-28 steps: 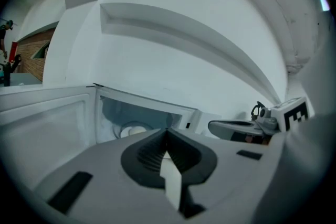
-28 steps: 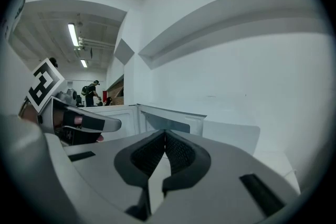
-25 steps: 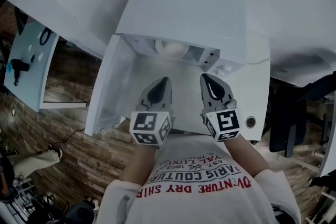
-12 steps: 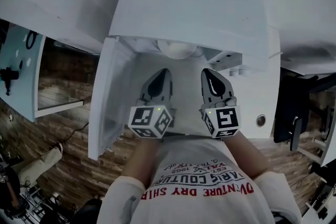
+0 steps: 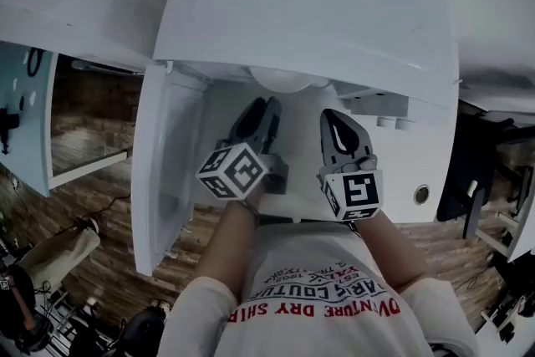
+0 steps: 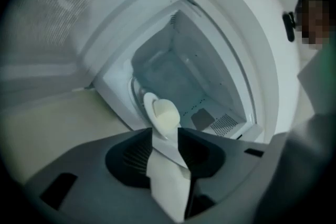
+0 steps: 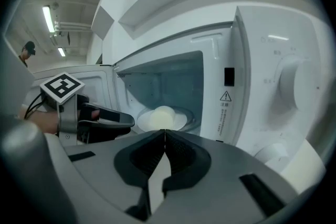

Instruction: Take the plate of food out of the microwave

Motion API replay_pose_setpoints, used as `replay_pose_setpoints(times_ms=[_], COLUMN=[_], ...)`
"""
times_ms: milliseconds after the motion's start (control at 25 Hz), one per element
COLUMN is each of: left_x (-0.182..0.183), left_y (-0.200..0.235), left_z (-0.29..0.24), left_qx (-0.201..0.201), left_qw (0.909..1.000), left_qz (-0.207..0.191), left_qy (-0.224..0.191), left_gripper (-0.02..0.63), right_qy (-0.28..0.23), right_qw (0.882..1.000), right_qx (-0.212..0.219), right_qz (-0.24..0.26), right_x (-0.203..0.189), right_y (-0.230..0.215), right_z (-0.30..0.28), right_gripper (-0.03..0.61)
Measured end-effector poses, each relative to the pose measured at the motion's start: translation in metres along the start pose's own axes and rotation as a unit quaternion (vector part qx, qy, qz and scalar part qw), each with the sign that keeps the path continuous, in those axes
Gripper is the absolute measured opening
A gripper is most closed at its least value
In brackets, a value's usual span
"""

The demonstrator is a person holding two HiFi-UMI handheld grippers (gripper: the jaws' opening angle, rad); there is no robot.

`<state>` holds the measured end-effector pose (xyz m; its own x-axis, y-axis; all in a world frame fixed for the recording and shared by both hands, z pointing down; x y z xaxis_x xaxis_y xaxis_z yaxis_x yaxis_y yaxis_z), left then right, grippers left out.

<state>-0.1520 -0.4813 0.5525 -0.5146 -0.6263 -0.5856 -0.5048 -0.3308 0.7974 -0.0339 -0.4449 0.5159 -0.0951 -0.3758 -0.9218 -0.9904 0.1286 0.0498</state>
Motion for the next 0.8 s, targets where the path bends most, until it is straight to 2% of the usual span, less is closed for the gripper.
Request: replay_pose_setpoints(times_ms=[160, 360, 400, 520, 600, 720, 800], left_x=[-0.002, -0.005, -0.005, -0.004, -0.003, -0.003, -0.004], left_y=[0.015, 0.018, 0.018, 0.015, 0.016, 0.019, 0.019], left_z=[-0.013, -0.027, -0.029, -0.035, -0.036, -0.037, -0.038], left_qx=[-0.025, -0.047, -0.051, -0.065, -0.065, -0.068, -0.068], left_qw=[0.9927, 0.9783, 0.9744, 0.9658, 0.9619, 0.9493, 0.9468], left_qz=[0.115, 0.195, 0.211, 0.241, 0.255, 0.294, 0.302], left_qy=[-0.026, -0.055, -0.059, -0.069, -0.075, -0.087, -0.087], left_gripper=[0.132, 0.128, 0.091, 0.034, 0.032, 0.027, 0.020], right_qy=[0.013, 0.023, 0.027, 0.035, 0.035, 0.037, 0.040], right_qw=[1.000, 1.000, 0.999, 0.999, 0.999, 0.999, 0.998], right_qx=[-0.002, -0.013, -0.016, -0.024, -0.027, -0.030, -0.037], right_qz=[0.002, 0.001, -0.006, -0.015, -0.010, -0.005, -0.008], right_x=[-0.009, -0.014, -0.015, -0.017, -0.017, -0.019, -0.021], right_y=[-0.004, -0.009, -0.010, -0.013, -0.014, -0.015, -0.019], right_z=[-0.008, -0.012, -0.012, -0.009, -0.007, -0.005, -0.004], right_gripper=[0.012, 0.012, 0.012, 0.012, 0.012, 0.012, 0.012])
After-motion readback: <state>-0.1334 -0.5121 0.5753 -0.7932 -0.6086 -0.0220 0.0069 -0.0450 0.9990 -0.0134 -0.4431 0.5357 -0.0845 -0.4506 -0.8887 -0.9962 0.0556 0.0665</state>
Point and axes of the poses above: the fingertips, and each gripper's own axes: z backward along the fingers, y to its left, x out of its top, the point moved 1 cm from there along z, backward along the fingers, and after that the axes turned 13 degrees about -x, right-handed, at the moved point
